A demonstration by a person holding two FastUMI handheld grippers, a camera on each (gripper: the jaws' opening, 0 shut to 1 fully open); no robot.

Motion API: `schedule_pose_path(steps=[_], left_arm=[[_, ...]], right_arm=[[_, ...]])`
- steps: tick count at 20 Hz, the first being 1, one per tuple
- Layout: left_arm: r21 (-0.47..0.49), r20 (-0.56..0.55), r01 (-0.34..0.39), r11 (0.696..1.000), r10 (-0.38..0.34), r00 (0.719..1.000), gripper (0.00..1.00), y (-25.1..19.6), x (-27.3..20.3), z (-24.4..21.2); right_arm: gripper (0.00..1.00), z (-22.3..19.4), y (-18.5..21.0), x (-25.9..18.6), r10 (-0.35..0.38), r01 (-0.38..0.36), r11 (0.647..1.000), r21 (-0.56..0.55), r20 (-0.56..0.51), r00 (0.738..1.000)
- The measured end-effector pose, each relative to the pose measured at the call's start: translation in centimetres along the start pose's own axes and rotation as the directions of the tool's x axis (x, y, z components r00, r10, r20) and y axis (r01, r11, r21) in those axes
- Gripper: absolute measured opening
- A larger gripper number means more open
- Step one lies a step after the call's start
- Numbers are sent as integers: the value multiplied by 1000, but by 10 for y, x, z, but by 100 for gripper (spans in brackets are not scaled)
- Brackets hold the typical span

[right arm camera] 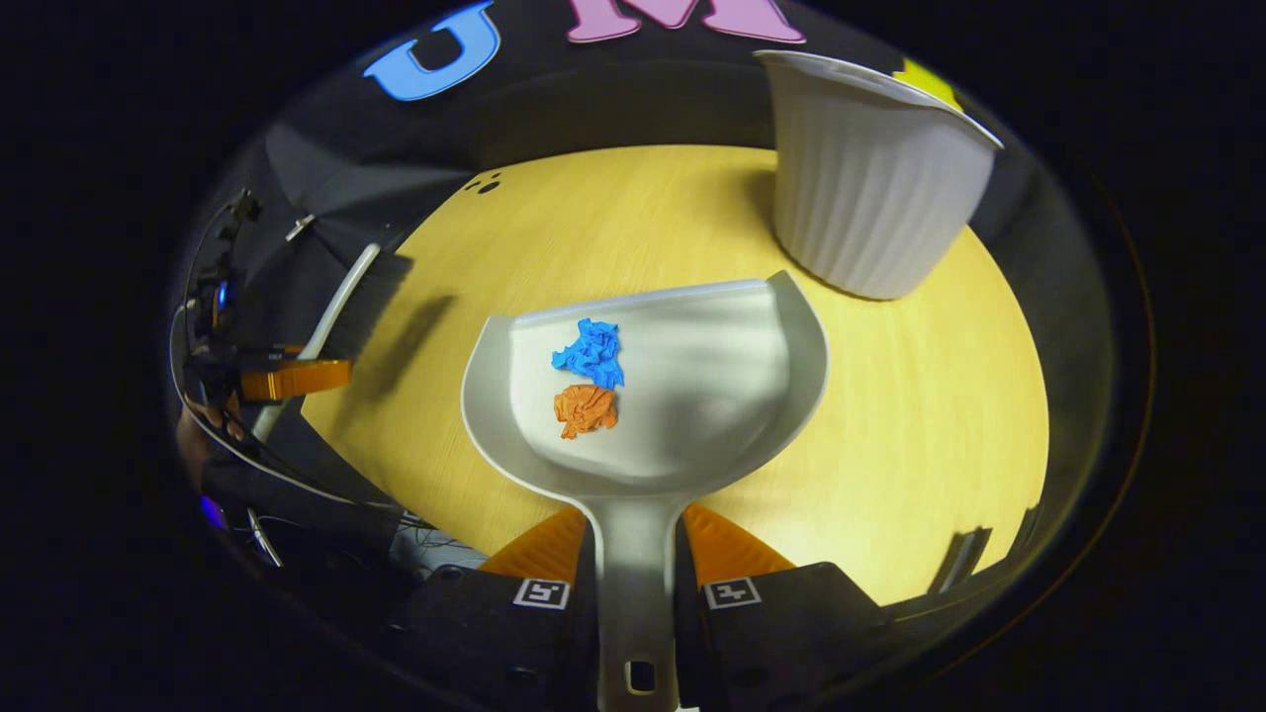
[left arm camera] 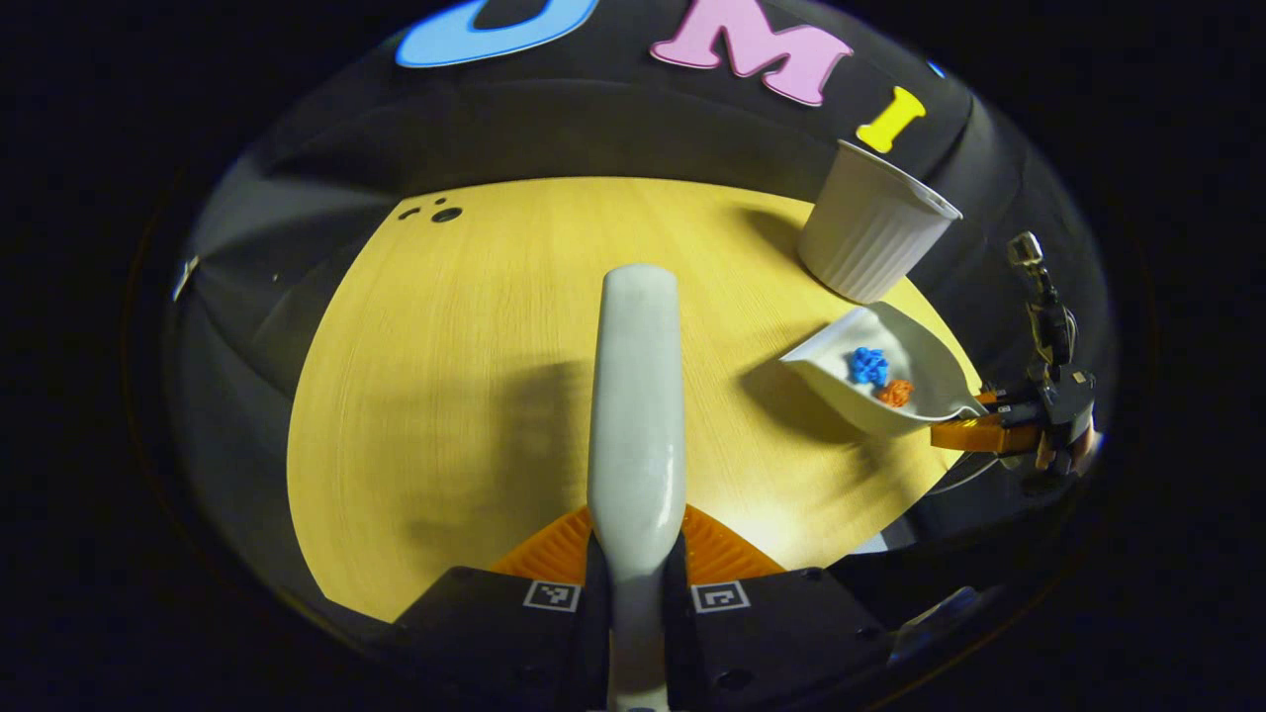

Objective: Pick up the small broom and dustpan from the desktop, sweep the trash into the dustpan with the broom, and then empty the trash into the garbage bin.

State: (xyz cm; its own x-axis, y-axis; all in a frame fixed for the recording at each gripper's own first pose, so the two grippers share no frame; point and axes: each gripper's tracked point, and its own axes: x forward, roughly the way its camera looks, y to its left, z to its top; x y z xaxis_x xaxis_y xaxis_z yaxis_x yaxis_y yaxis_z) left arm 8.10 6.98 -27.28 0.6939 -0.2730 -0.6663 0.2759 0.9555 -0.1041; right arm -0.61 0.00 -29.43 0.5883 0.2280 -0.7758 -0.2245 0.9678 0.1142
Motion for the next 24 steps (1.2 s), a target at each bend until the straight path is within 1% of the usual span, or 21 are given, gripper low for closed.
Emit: schedule_pose_path(steps=[2, 4, 5, 6, 7, 8, 9, 10, 11, 13, 15, 18, 21, 22, 24], left_arm=[[-48, 7, 28, 998, -28, 1000, 26, 38, 7, -7], [-64, 17, 43, 997, -42, 999, 27, 77, 8, -9], [-66, 21, 46, 997, -45, 999, 27, 88, 6, -10], [-65, 24, 47, 997, -46, 999, 27, 68, 9, -13], [-64, 29, 50, 997, -48, 998, 27, 64, 4, -15], [-64, 34, 50, 997, -48, 998, 24, 60, -1, -16], [-61, 35, 47, 997, -45, 998, 27, 62, -5, -19], [-55, 41, 40, 998, -37, 998, 27, 62, -6, -19], [-51, 45, 33, 998, -31, 998, 28, 59, -7, -20], [-43, 43, 34, 999, -32, 999, 27, 51, -7, -18], [-44, 35, 37, 998, -36, 999, 27, 43, -8, -22], [-44, 24, 29, 999, -28, 999, 27, 40, -3, -20], [-69, 25, 30, 997, -28, 999, 27, 37, -2, -18], [-66, 23, 28, 997, -26, 999, 27, 41, -1, -19], [-48, 14, 6, 999, -6, 1000, 27, 43, 1, -15]], right_arm=[[34, 2, 2, -9, -29, 29, 999, 33, 17, 999], [34, 7, 6, -25, -62, 60, 996, 71, 32, 998], [34, 9, 7, -31, -76, 72, 993, 92, 38, 996], [34, 11, 8, -38, -90, 84, 989, 118, 44, 995], [34, 11, 10, -45, -105, 97, 985, 146, 53, 993], [34, 12, 11, -50, -118, 107, 980, 166, 57, 991], [37, 12, 13, -54, -136, 123, 976, 181, 59, 989], [34, 14, 13, -58, -157, 143, 972, 189, 62, 986], [34, 15, 15, -61, -181, 165, 966, 201, 65, 981], [34, 22, 22, -68, -218, 193, 950, 246, 81, 973], [34, 26, 25, -78, -234, 189, 938, 290, 130, 963], [34, 29, 22, -85, -264, 194, 930, 313, 197, 944], [34, 26, 24, -78, -298, 212, 921, 326, 243, 923], [31, 28, 26, -76, -311, 217, 919, 330, 264, 913], [31, 24, 27, -73, -319, 219, 921, 321, 303, 898]])
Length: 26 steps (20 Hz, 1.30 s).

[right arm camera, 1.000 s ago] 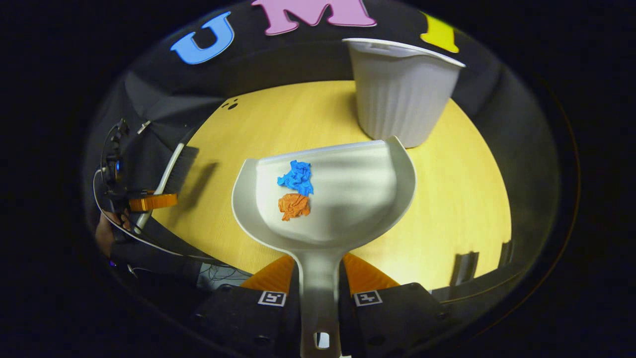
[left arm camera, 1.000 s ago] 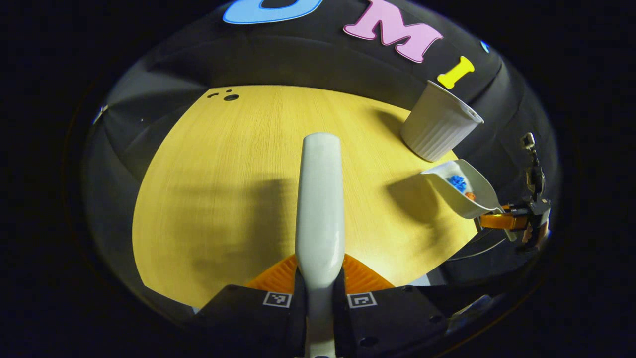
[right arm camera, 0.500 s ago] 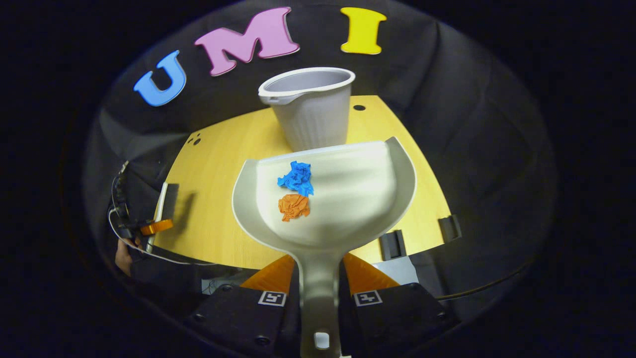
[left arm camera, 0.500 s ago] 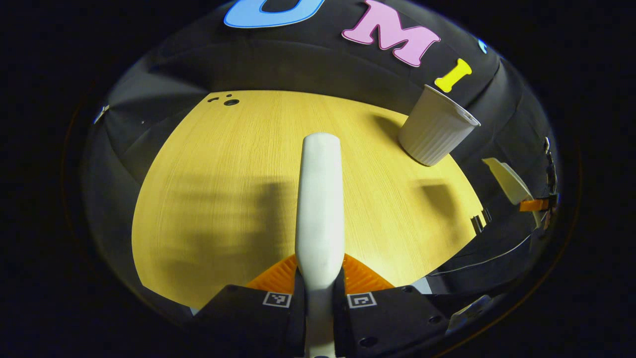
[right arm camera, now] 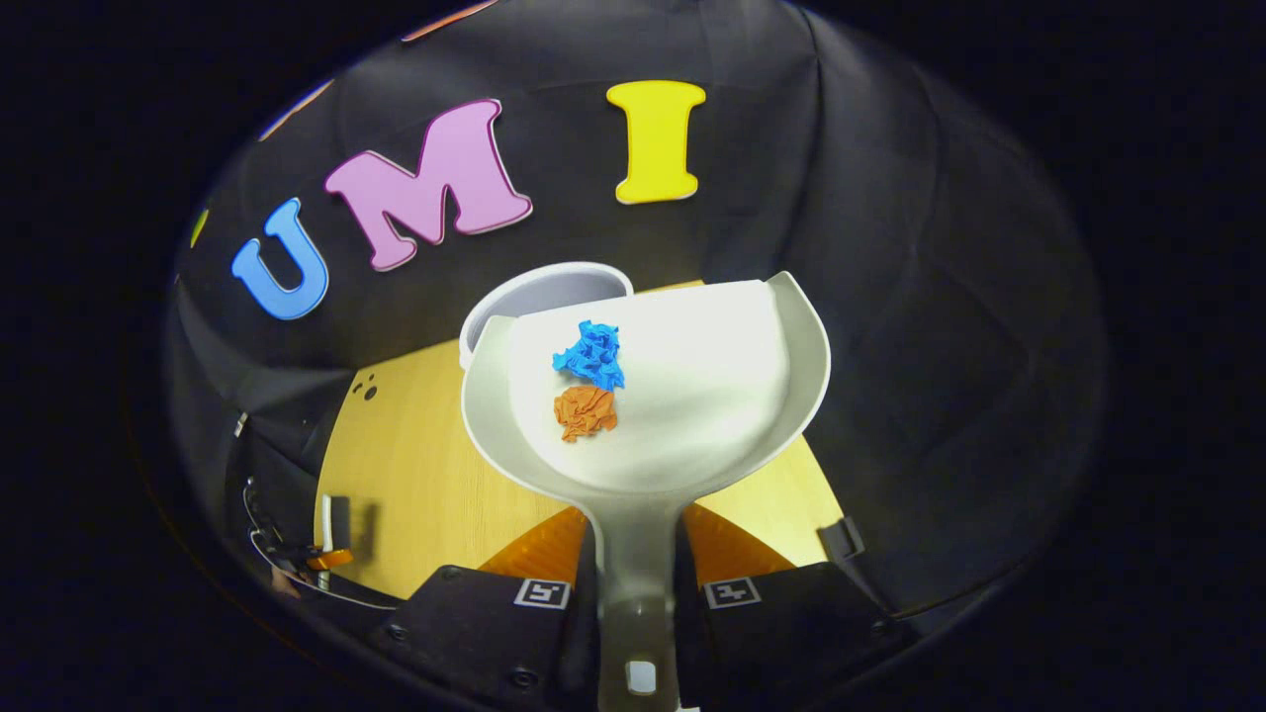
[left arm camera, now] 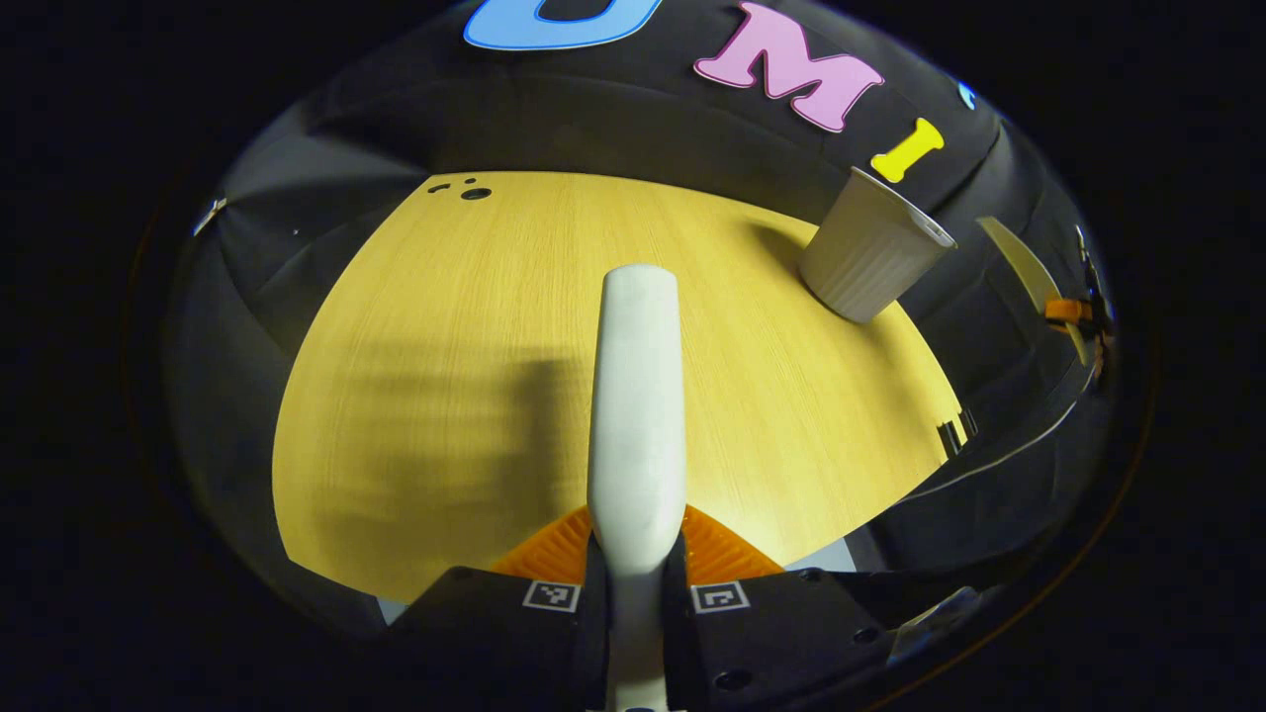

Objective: Pick up the small broom and dustpan from the desktop, sweep the trash into the dustpan with the broom, and then empty the trash into the garbage bin.

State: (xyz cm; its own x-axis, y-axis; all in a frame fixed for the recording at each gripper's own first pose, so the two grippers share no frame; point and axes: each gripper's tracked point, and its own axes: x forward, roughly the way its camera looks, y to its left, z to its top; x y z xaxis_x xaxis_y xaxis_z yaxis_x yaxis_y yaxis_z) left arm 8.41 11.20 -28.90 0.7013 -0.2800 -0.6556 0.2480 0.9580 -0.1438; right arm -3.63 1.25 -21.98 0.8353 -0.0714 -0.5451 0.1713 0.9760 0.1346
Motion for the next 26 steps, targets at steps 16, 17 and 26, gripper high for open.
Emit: schedule_pose_path(steps=[16, 17, 26], left_arm=[[-76, 5, -87, 993, 88, 996, 27, 46, -39, 19], [-77, 6, -87, 993, 88, 996, 27, 47, -39, 19], [-114, 2, -81, 990, 82, 997, 27, 56, -35, 37]], right_arm=[[34, -1, -17, -3, -133, 130, 971, -200, -2, 991], [38, 1, -17, -4, -145, 141, 963, -228, 1, 989], [31, -4, -33, -4, -265, 247, 822, -512, 40, 963]])
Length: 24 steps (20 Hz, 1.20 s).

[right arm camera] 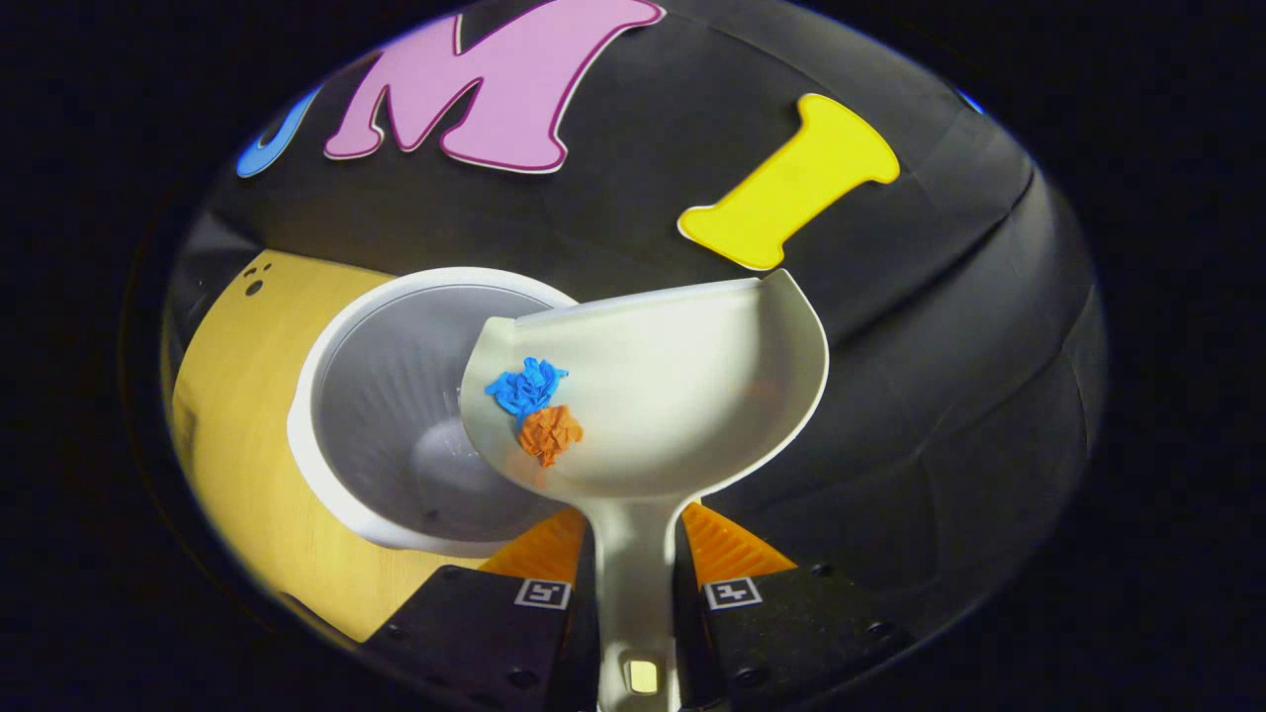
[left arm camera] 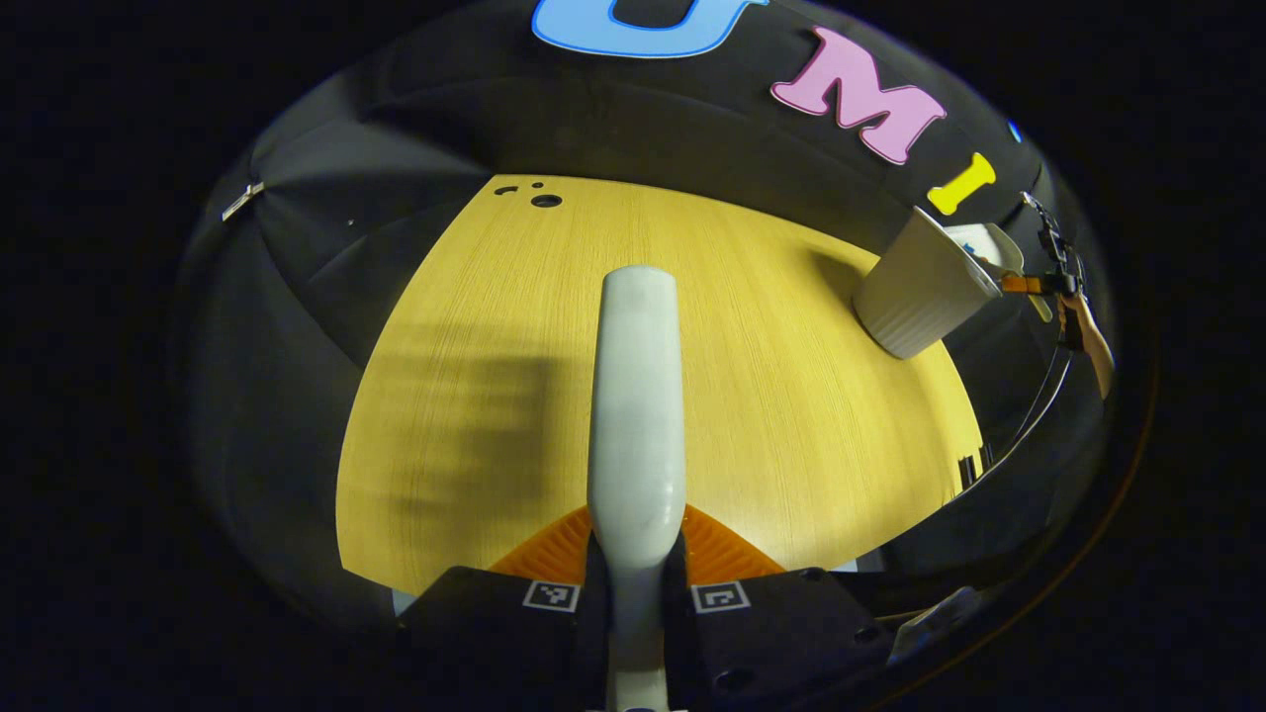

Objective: Pick up the small broom and dustpan from the desktop, sweep the trash into the dustpan with the broom, and then empty the trash into the garbage bin.

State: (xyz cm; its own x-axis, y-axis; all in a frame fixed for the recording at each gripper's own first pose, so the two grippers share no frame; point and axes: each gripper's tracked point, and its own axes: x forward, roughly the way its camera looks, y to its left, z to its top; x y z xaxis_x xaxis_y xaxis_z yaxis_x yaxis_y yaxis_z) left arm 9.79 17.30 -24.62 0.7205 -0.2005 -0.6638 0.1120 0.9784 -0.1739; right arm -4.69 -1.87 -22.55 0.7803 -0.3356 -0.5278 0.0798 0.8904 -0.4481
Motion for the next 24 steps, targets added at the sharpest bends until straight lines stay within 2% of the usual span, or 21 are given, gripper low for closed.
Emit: schedule_pose_path(steps=[1, 6, 8, 11, 14, 16, 17, 20, 21, 22, 24], left_arm=[[3, 1, 1, 1000, -1, 1000, 27, -1, 0, 3], [19, -6, 3, 1000, -3, 1000, 27, 3, -1, 15], [10, -12, 11, 1000, -11, 1000, 27, 1, 0, 16], [-1, -18, 23, 1000, -23, 1000, 27, 1, 2, 14], [-35, -26, 41, 999, -42, 999, 27, 0, 1, 12], [-74, -16, 69, 995, -70, 997, 27, -5, -1, 12], [-85, -10, 78, 993, -79, 997, 27, -7, -1, 11], [-91, -1, 86, 992, -86, 996, 27, -9, -1, 10], [-91, 0, 89, 992, -89, 996, 27, -10, 0, 9], [-87, 2, 91, 992, -91, 996, 25, -11, -1, 8], [-76, 3, 84, 994, -84, 996, 27, -11, -1, 6]], right_arm=[[34, 1, -3, -1, -12, 13, 1000, -18, 3, 1000], [34, 10, -7, -5, -107, 112, 978, -179, 35, 994], [38, 17, -10, -8, -140, 150, 949, -279, 53, 989], [34, 31, -14, -14, -171, 191, 895, -404, 86, 982], [34, 34, -22, -22, -192, 220, 820, -528, 109, 975], [34, 32, -31, -30, -209, 246, 746, -619, 132, 969], [38, 33, -34, -34, -212, 254, 706, -661, 145, 966], [31, 32, -48, -26, -220, 276, 603, -749, 177, 959], [38, 33, -50, -26, -225, 282, 575, -768, 183, 957], [34, 35, -49, -27, -228, 284, 555, -782, 186, 956], [34, 34, -49, -29, -232, 283, 541, -792, 184, 955]])
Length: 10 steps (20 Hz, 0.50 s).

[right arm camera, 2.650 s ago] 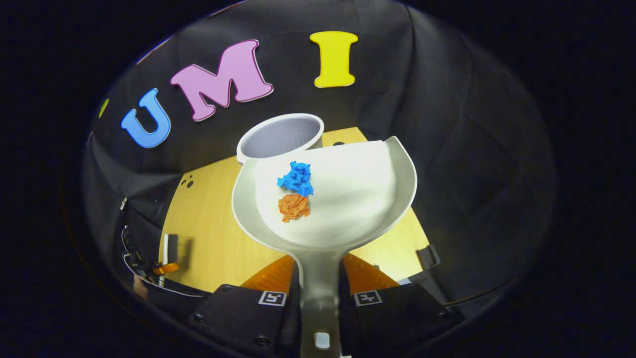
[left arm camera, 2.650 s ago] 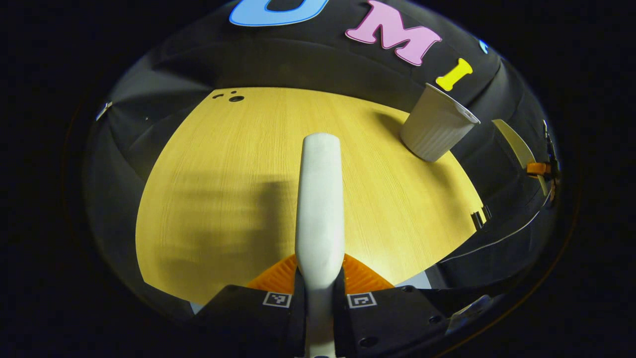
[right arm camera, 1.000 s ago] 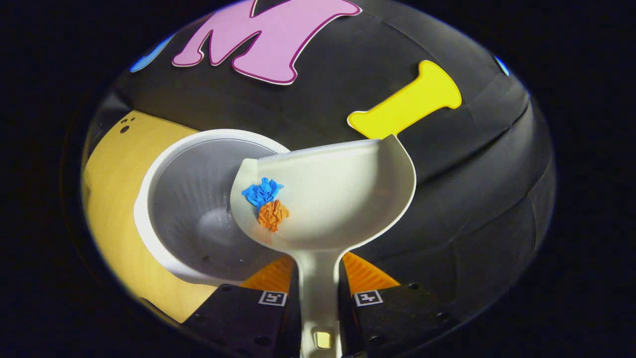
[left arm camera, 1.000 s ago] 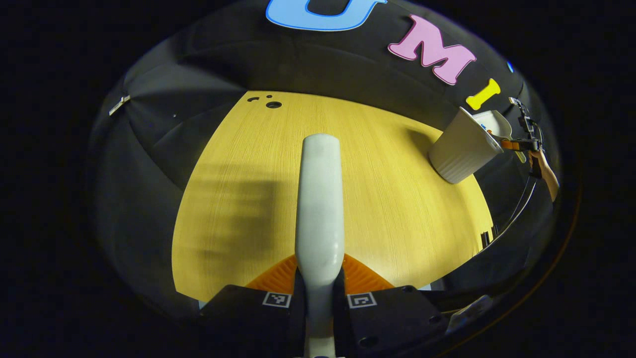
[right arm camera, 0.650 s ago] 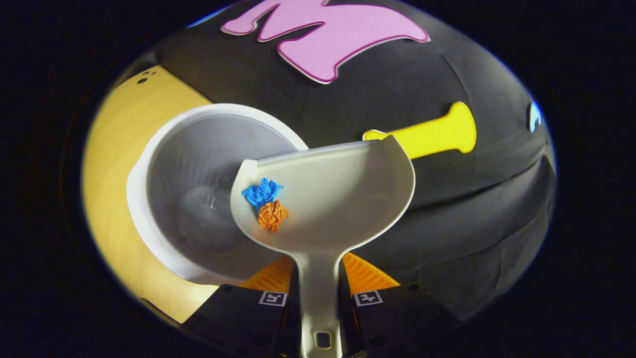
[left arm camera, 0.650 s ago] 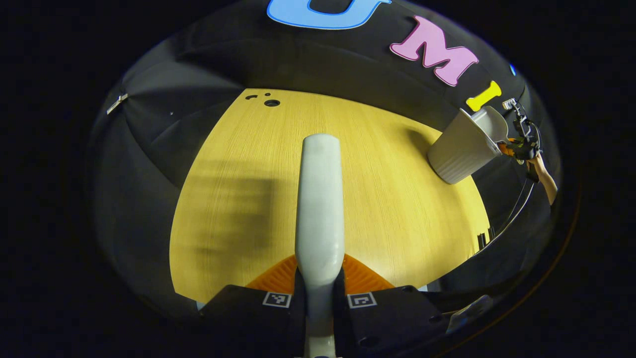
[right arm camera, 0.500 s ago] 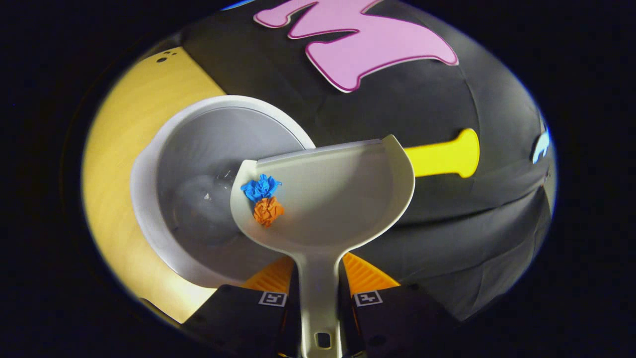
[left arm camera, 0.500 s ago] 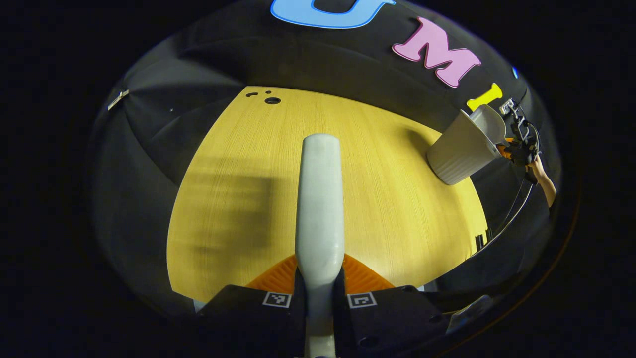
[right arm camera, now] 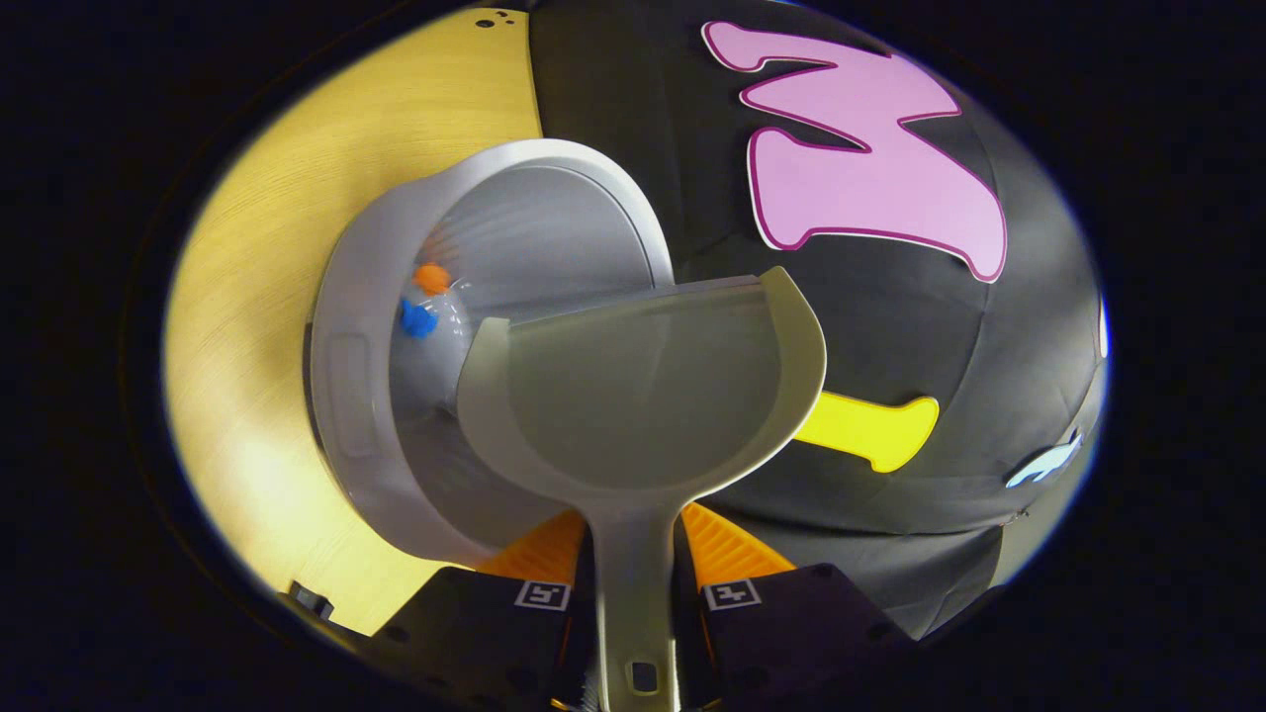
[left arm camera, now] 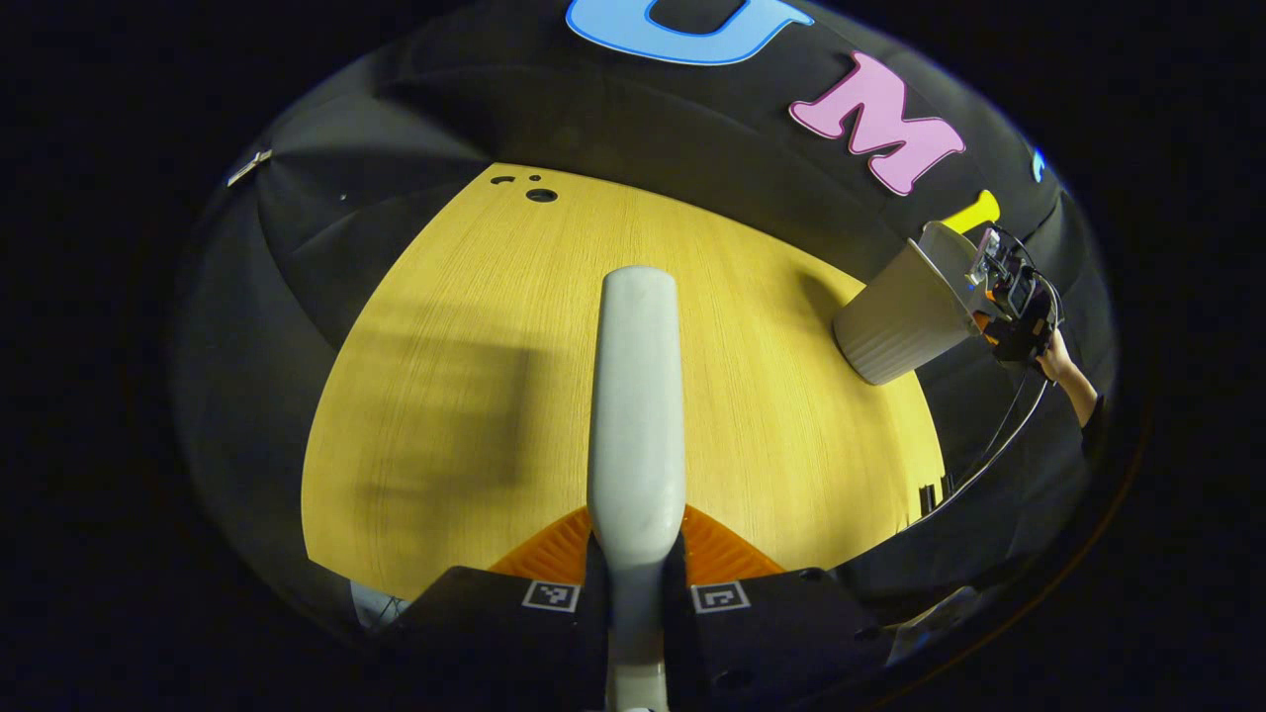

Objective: Pick up the small broom and dustpan from the desktop, sweep the trash into the dustpan with the broom, and then empty the trash into the garbage bin.

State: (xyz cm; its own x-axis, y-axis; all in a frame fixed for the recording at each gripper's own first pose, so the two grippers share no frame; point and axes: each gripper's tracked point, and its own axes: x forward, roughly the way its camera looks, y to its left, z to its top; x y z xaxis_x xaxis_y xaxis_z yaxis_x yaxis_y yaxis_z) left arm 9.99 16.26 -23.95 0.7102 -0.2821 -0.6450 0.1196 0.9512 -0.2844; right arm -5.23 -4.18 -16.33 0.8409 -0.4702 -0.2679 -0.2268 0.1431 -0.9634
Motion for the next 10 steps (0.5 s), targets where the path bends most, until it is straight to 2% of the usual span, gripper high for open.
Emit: schedule_pose_path(steps=[3, 7, 9, 10], left_arm=[[8, 6, -5, 1000, 5, 1000, 27, -3, -2, -3], [15, 23, -18, 1000, 18, 1000, 27, -2, -6, -4], [11, 32, -18, 1000, 18, 999, 27, -4, -7, -5], [10, 36, -19, 1000, 19, 999, 25, -4, -8, -6]], right_arm=[[34, 0, 1, -2, 21, -21, 999, 31, -8, 1000], [34, 0, 8, -9, 77, -75, 987, 141, -9, 997], [34, -5, 10, -16, 125, -118, 962, 248, -12, 992], [34, -5, 12, -20, 150, -138, 938, 319, -12, 989]])
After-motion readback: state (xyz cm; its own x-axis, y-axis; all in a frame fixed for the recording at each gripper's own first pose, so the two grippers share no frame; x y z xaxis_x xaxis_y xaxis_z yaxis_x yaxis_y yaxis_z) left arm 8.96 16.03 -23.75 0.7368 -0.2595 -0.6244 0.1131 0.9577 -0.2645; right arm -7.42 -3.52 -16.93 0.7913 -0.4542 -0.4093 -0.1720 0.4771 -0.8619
